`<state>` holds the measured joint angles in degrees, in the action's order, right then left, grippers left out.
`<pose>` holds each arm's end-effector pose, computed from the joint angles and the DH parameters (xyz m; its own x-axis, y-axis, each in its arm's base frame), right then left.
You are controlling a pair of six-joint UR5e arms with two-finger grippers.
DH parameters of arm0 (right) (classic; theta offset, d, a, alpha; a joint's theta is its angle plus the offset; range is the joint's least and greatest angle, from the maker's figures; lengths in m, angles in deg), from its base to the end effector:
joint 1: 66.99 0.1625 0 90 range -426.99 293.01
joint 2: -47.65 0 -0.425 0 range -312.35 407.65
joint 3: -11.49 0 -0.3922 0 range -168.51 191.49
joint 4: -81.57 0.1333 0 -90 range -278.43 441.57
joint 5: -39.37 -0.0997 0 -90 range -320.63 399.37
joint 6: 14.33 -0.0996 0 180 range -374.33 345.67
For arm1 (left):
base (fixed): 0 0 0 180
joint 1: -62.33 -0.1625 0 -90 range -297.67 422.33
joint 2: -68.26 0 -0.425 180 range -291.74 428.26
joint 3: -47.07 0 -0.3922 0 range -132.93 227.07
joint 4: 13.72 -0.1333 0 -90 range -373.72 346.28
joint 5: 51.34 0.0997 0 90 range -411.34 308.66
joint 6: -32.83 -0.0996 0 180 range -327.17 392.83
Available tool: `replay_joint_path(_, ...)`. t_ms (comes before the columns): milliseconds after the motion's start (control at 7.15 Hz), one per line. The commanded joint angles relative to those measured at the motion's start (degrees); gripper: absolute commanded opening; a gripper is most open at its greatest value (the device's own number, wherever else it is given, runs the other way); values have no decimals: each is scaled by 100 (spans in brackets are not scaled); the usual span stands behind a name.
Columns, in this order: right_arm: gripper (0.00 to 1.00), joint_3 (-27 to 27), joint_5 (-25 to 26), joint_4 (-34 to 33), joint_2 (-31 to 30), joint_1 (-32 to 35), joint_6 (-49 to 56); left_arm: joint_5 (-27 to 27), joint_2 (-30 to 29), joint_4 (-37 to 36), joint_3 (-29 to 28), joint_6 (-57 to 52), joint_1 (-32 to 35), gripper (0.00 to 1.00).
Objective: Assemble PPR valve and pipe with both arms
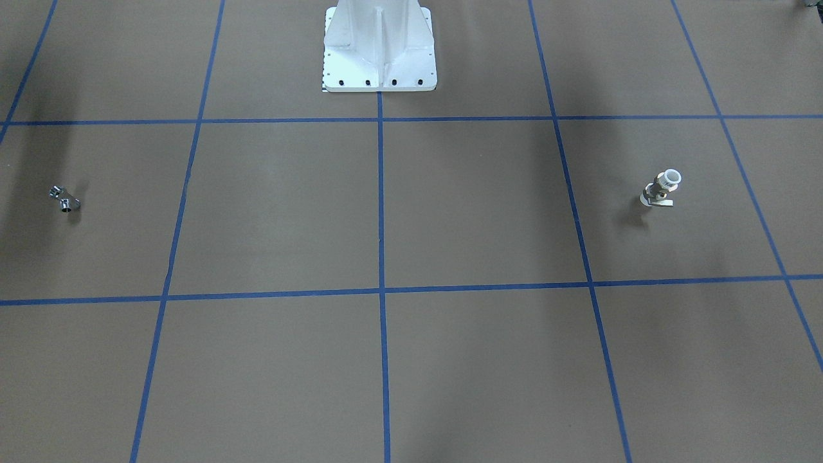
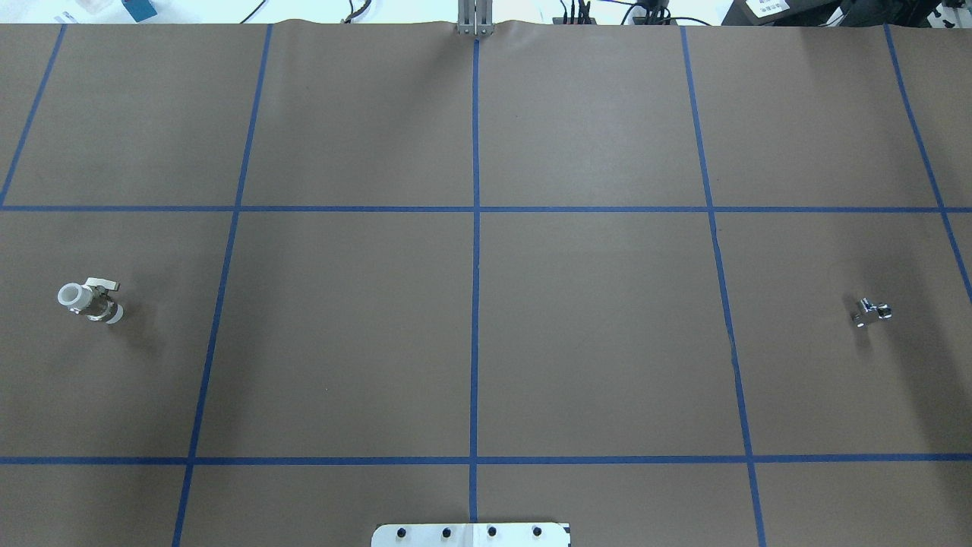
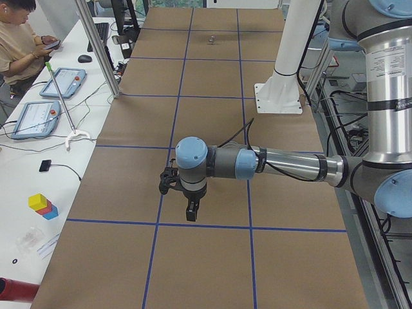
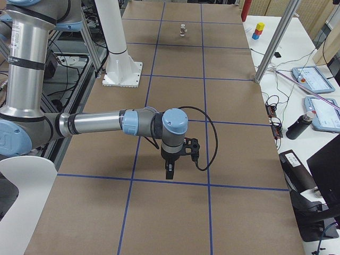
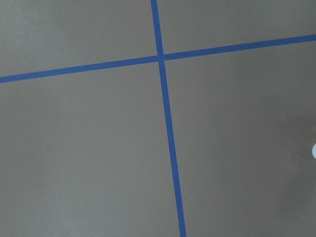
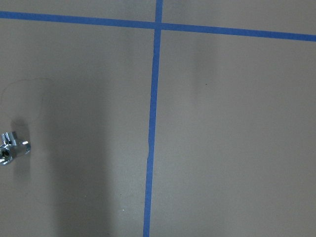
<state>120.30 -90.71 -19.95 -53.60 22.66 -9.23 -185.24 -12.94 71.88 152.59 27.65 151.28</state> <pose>0.0667 -0.4005 0.6106 0.7618 -0.0490 0.6459 0.0741 0.9972 -0.0117 -0.0564 -0.4281 0.6043 0.7153 0.1313 -0.6863 -0.0832 0.9912 0.1029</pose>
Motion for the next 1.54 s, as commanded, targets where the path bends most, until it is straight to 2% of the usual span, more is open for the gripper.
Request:
replay_joint_path(0, 100, 78, 9, 0, 9, 0, 9, -5, -10, 0, 64, 9, -1, 100)
replay_joint_path(280, 100, 131, 0, 17, 18, 0, 0, 13, -45, 0, 99, 43, -10, 100)
replay_joint_path(559, 100, 97, 8, 500, 167, -9, -18, -5, -123, 96, 291, 61, -10, 100)
replay_joint_path(699, 100, 88, 0, 492, 515, -9, -26, 30, -272, 289, 310, 53, -10, 100)
replay_joint_path(839, 100, 123, 0, 501, 658, -9, -35, 22, -517, 639, 232, 70, -10, 100)
replay_joint_path(978, 100, 71, 17, 501, 746, -9, 0, -5, -502, 720, 249, 44, -10, 100)
replay_joint_path(1118, 100, 9, 0, 797, 738, -9, -26, -14, -537, 773, 249, 96, -10, 100)
replay_joint_path(1258, 100, -78, -26, 1461, 677, -18, -61, -14, -554, 1148, 318, 288, -36, 100)
replay_joint_path(1398, 100, -218, -148, 1581, 677, -131, -305, -205, -537, 1587, 197, 629, -262, 100)
